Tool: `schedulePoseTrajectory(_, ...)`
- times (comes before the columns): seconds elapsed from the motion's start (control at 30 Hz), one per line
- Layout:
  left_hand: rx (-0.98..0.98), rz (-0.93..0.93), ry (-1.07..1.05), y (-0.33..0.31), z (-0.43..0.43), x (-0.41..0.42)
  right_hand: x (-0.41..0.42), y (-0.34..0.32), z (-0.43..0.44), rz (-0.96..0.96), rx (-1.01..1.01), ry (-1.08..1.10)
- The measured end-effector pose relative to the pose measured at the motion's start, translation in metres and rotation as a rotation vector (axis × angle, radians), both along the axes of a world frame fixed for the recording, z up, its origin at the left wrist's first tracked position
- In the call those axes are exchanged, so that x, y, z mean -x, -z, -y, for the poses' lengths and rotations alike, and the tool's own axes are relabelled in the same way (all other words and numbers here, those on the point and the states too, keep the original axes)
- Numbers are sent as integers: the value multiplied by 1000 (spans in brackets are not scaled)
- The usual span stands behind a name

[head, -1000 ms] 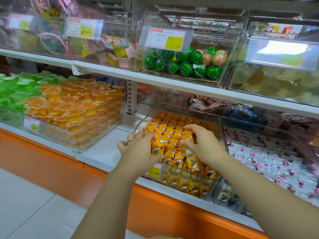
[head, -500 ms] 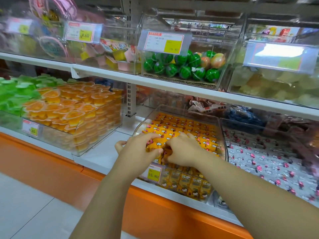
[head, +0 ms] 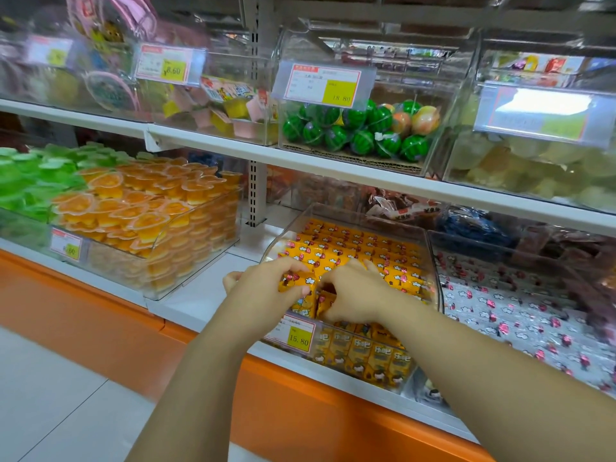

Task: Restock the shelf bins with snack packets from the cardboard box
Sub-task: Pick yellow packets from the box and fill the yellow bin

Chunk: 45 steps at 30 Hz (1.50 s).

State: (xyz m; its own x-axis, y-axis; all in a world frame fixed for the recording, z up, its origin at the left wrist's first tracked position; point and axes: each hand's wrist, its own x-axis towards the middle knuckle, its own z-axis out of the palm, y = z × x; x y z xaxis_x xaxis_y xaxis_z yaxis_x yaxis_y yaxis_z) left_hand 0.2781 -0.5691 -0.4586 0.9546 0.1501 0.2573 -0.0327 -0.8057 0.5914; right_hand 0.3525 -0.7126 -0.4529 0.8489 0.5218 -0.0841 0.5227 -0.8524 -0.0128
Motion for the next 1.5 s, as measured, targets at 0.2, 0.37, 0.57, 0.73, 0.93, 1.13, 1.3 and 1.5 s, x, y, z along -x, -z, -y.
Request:
schedulePoseTrajectory(0.2,34,21,-2,1,1,3,-2,1,7,14,-99,-52)
schedulePoseTrajectory(0.37,68,35,13,3,-1,4,-9,-1,5,-111,-202,-28)
schedulePoseTrajectory(0.57,78,20,16,2,-1,3,-9,1,-5,48,-188,21)
schedulePoseTrajectory(0.73,48,38,35,-2,0,4,-1,-5,-3,202,-103,-49)
schedulePoseTrajectory(0.93,89,96,26,-3,-2,0,-1,-15,-2,220,-161,-68)
schedulePoseTrajectory(1.13,-116,-22,-24,27,5,-11,-8,-43,1,240,-238,-128)
schedulePoseTrajectory(1.3,-158,14,-95,31,8,-14,-6,-21,-7,143,-256,-74)
schedulePoseTrajectory(1.5,-225,66,-103,39,11,-13,-9,-9,-11,118,-244,-8)
